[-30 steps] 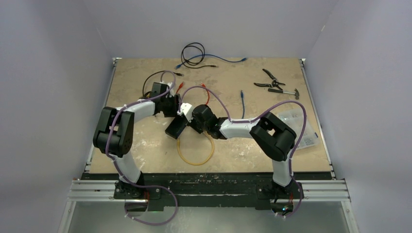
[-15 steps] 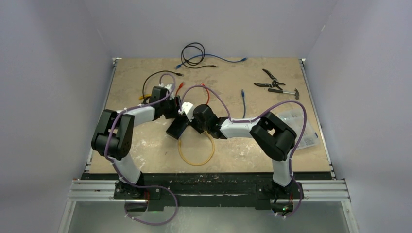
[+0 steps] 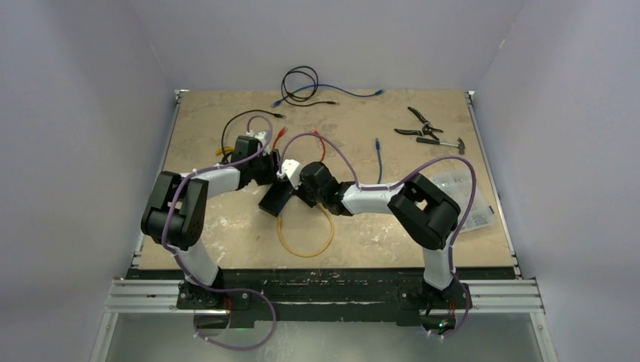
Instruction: Insert the plug into the switch port
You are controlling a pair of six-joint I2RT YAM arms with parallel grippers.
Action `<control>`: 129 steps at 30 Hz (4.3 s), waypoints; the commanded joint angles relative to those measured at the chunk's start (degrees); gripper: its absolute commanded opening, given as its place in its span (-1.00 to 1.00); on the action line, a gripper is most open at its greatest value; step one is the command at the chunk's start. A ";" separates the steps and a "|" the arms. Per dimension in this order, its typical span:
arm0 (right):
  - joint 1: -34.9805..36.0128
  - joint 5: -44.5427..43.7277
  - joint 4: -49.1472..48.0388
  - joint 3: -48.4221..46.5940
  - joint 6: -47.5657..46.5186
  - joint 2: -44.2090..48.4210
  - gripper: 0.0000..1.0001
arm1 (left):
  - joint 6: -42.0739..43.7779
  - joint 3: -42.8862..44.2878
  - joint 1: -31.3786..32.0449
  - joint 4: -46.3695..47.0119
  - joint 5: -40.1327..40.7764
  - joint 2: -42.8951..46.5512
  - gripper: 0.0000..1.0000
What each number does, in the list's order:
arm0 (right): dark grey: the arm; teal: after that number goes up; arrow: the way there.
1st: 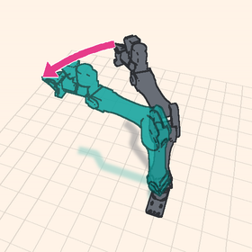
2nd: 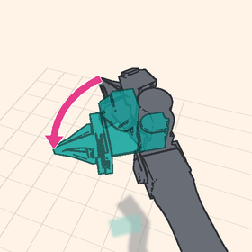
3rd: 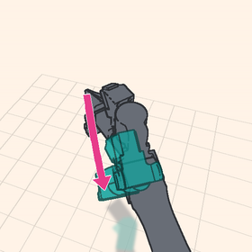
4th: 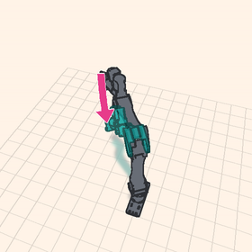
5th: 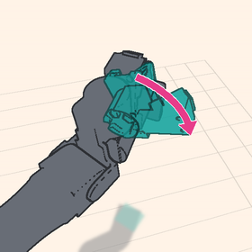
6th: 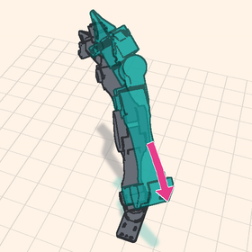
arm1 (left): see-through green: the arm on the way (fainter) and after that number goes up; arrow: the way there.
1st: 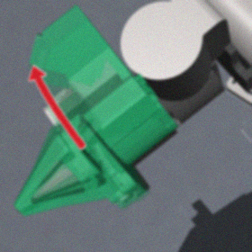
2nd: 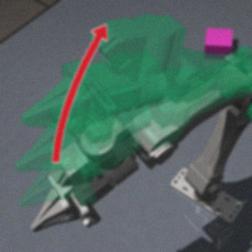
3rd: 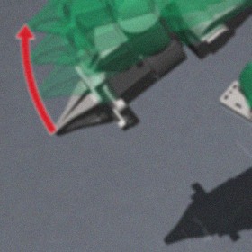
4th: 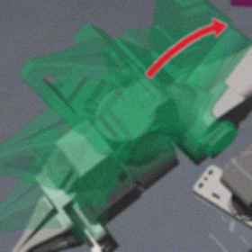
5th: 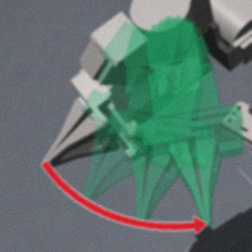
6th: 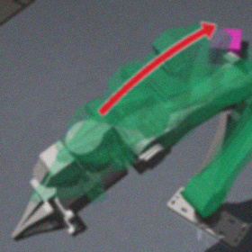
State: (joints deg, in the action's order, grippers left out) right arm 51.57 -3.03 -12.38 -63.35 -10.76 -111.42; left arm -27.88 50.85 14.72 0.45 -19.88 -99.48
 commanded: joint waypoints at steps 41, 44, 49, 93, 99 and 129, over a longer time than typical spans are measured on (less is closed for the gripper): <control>-1.02 3.20 -18.51 -2.58 -4.03 5.13 -0.60 | 4.34 8.66 1.84 -18.13 5.47 3.25 0.08; -1.43 2.07 -17.94 -0.30 -3.40 7.53 -0.37 | 5.10 10.62 -0.26 -19.29 6.85 3.72 0.11; -1.74 0.95 -16.41 4.33 -2.41 12.21 -0.01 | 5.94 11.13 -2.46 -20.66 8.50 5.15 0.13; -10.80 -25.60 -24.48 29.56 14.69 42.98 0.97 | 9.13 51.81 0.22 -25.98 25.34 -31.65 -0.21; -10.80 -25.94 -24.39 29.25 13.82 42.26 0.97 | 9.33 54.42 0.13 -26.71 23.98 -35.08 -0.64; -10.85 -26.99 -25.66 26.62 12.60 38.17 0.97 | -2.51 39.01 0.18 -17.74 7.34 -14.04 -1.00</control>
State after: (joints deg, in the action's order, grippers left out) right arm 40.49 -28.05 -34.59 -34.83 2.11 -73.56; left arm -27.14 94.24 14.76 -21.10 -8.36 -119.81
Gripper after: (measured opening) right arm 0.984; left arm 0.012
